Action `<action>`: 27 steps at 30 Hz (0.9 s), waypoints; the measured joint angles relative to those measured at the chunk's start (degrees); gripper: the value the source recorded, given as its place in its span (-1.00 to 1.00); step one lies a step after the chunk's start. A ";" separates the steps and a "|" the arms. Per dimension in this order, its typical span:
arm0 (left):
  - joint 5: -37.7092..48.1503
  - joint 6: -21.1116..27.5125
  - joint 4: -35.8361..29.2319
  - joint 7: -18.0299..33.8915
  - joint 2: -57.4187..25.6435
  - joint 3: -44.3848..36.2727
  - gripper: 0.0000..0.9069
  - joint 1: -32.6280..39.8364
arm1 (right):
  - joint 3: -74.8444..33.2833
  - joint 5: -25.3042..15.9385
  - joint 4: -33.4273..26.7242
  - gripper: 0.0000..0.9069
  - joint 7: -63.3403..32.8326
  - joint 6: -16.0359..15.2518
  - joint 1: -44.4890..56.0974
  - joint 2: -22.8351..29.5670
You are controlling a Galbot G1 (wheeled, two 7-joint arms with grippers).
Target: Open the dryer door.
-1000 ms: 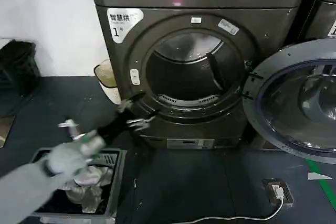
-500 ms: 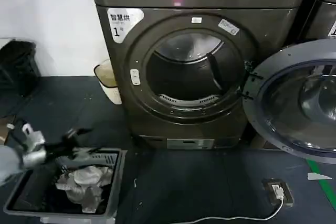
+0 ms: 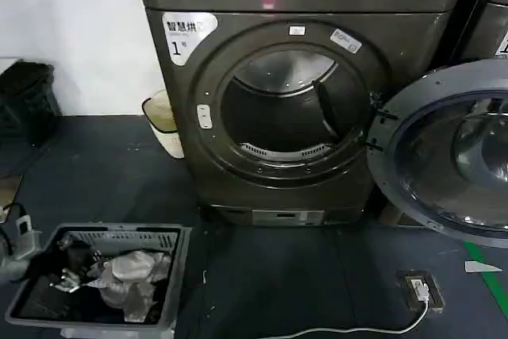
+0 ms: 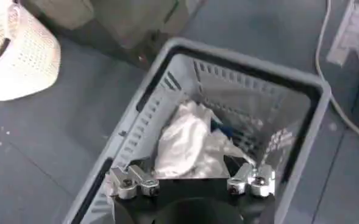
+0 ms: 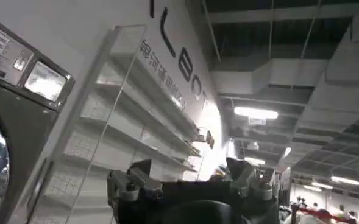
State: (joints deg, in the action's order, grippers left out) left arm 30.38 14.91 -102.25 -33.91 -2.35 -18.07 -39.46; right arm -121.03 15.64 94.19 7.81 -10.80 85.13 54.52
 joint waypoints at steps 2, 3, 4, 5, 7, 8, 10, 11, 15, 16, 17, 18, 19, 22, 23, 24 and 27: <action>-1.42 -0.03 0.34 -0.75 -0.16 -0.02 1.00 0.01 | 0.05 0.04 0.10 1.00 0.03 0.01 0.11 0.24; -1.53 0.06 0.44 -0.73 -0.17 -0.02 1.00 0.05 | 0.05 0.06 0.13 1.00 0.05 0.02 0.22 0.29; -1.54 0.18 0.46 -0.66 -0.18 -0.02 1.00 0.08 | 0.05 0.07 0.14 1.00 0.08 0.03 0.35 0.30; -1.57 0.22 0.61 -0.62 -0.17 -0.01 1.00 0.13 | 0.05 0.09 0.20 1.00 0.09 0.05 0.40 0.30; -2.00 0.51 0.77 -0.63 -0.09 0.03 1.00 0.16 | 0.02 0.12 0.44 1.00 0.12 0.05 0.45 0.29; -2.08 0.56 0.79 -0.63 -0.05 0.04 1.00 0.16 | 0.02 0.13 0.50 1.00 0.12 0.05 0.49 0.30; -2.15 0.74 0.80 -0.64 -0.06 0.04 1.00 0.16 | -0.16 0.17 0.63 1.00 0.15 0.05 0.83 0.29; -2.34 0.74 0.81 -0.67 -0.10 0.04 1.00 0.15 | -0.26 0.18 0.62 1.00 0.15 0.06 0.94 0.28; -2.67 -1.01 1.18 -0.13 -0.11 0.04 1.00 0.16 | -0.42 0.19 0.38 1.00 0.16 0.06 0.91 0.21; -3.08 -1.20 1.17 -0.37 -0.14 0.04 1.00 0.15 | -0.32 0.19 0.34 1.00 0.16 0.06 0.87 0.22; -3.75 -1.26 1.15 -0.74 -0.21 0.04 1.00 0.16 | -0.27 0.19 0.33 1.00 0.16 0.07 0.82 0.21; -3.93 -1.26 1.13 -0.84 -0.26 0.04 1.00 0.17 | -0.27 0.19 0.33 1.00 0.16 0.06 0.81 0.21; -4.07 -1.19 1.06 -0.87 -0.26 0.05 1.00 0.18 | -0.27 0.19 0.32 1.00 0.16 0.07 0.83 0.22; -5.12 -1.19 1.04 -1.53 -0.45 0.06 1.00 0.14 | -0.42 0.22 0.33 1.00 0.17 0.07 0.97 0.23; -5.47 -1.20 1.13 -1.68 -0.49 0.05 1.00 0.12 | -0.45 0.23 0.31 1.00 0.18 0.06 1.00 0.22; -5.62 -1.18 1.18 -1.69 -0.49 0.03 1.00 0.09 | -0.46 0.23 0.31 1.00 0.19 0.07 1.09 0.26; -6.66 -1.65 1.53 -1.72 -0.38 -0.39 1.00 -0.06 | -0.47 0.24 0.38 1.00 0.22 0.09 1.13 0.37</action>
State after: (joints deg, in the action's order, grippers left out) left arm 23.72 13.26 -100.72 -35.63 -2.73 -18.46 -39.52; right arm -121.50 15.88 94.57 8.03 -10.70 86.27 54.89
